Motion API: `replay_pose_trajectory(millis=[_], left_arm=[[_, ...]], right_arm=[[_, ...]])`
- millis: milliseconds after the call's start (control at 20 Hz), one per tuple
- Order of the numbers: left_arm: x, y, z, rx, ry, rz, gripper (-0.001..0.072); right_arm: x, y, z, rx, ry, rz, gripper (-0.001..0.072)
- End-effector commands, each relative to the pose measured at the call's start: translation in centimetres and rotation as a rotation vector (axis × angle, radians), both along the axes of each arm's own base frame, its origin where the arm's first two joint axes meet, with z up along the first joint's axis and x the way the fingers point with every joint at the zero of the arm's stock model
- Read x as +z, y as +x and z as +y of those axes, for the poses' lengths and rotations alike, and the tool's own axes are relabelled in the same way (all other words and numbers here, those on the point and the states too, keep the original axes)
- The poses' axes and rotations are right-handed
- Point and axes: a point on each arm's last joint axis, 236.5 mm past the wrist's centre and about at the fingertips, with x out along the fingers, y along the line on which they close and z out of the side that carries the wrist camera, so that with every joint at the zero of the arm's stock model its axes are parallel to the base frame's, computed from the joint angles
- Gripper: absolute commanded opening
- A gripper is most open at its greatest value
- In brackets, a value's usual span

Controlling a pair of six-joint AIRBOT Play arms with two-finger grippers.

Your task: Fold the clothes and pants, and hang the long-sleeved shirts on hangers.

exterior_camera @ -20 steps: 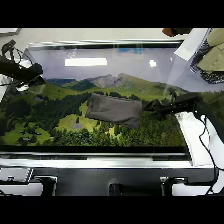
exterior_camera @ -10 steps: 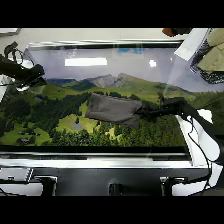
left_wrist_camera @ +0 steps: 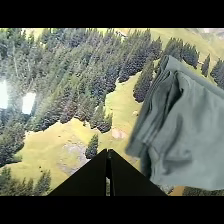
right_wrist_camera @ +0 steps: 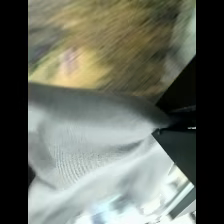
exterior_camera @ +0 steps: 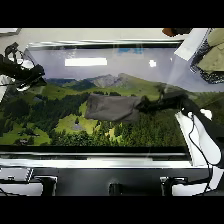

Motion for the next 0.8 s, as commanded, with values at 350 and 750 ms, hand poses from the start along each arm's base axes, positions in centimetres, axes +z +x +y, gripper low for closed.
replay_pose_trajectory(millis=[350,750], left_arm=[[-0.1,-0.1,0.0,-0.001,0.001,0.003,0.0019],[-0.1,-0.1,0.0,-0.011,0.004,0.001,0.0019]], right_arm=[[18.8,10.6,-19.6,-0.561,-0.077,-0.247,0.0033],[21.2,5.6,-33.1,-0.991,-0.124,-0.091,0.0033]])
